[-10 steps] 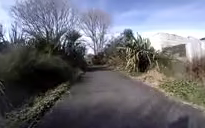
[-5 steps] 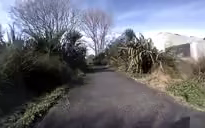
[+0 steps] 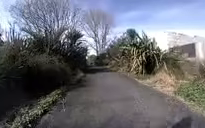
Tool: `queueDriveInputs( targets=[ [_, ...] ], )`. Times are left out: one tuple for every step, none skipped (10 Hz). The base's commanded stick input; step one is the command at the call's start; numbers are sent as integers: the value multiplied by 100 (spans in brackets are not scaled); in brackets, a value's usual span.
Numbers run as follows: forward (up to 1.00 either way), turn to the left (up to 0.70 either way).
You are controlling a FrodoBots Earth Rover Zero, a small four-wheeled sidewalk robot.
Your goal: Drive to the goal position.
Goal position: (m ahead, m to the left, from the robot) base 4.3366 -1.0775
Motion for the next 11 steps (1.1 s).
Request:
queueDriveInputs(
  targets=[
    [45, -27],
    [45, -27],
    [45, -27],
    [45, -27],
    [45, -27],
    [45, -27],
    [45, -27],
    [45, -27],
    [45, -27],
    [45, -27],
    [45, -27]
  ],
)
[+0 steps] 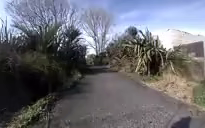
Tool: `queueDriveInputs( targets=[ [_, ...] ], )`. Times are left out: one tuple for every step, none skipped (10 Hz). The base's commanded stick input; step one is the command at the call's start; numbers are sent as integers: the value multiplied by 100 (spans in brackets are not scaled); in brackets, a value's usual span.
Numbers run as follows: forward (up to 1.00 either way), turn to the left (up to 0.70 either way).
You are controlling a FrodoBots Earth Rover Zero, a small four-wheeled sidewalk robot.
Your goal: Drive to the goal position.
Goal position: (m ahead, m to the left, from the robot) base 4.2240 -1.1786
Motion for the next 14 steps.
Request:
queueDriveInputs(
  targets=[
    [45, -27],
    [45, -27],
    [45, -27],
    [45, -27],
    [45, -27],
    [45, 0],
    [45, 0],
    [45, 0],
    [45, 0],
    [45, 0],
    [45, 0],
    [45, 0],
    [45, 0],
    [45, 0]
  ],
)
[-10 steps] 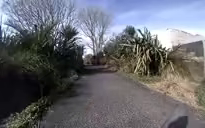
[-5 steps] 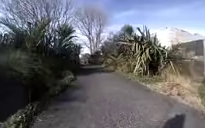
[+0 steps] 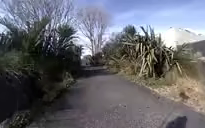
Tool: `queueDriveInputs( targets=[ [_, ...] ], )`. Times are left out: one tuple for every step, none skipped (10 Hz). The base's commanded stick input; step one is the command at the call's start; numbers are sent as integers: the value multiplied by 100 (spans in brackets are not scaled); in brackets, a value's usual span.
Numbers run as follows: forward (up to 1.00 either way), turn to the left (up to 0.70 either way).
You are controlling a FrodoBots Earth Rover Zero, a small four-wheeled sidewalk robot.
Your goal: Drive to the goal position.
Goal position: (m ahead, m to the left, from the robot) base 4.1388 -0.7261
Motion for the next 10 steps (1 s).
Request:
queueDriveInputs(
  targets=[
    [45, 0],
    [45, 0],
    [45, 0],
    [45, 0],
    [45, 0],
    [45, 0],
    [45, 0],
    [45, 0],
    [45, 0],
    [45, 0]
  ],
)
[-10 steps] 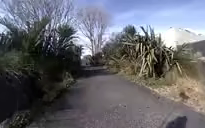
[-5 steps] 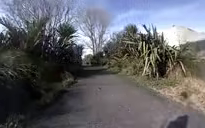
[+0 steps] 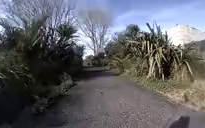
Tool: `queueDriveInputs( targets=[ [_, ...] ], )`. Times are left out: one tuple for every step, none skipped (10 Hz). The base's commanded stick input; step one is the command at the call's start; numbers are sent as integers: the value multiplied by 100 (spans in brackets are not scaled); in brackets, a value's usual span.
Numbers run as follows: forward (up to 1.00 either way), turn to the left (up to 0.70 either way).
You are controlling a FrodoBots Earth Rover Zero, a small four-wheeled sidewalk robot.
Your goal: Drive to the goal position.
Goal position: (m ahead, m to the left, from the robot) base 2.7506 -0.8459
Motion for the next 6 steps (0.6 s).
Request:
queueDriveInputs(
  targets=[
    [45, 0],
    [45, 0],
    [45, 0],
    [45, 0],
    [45, 0],
    [45, 0]
  ],
)
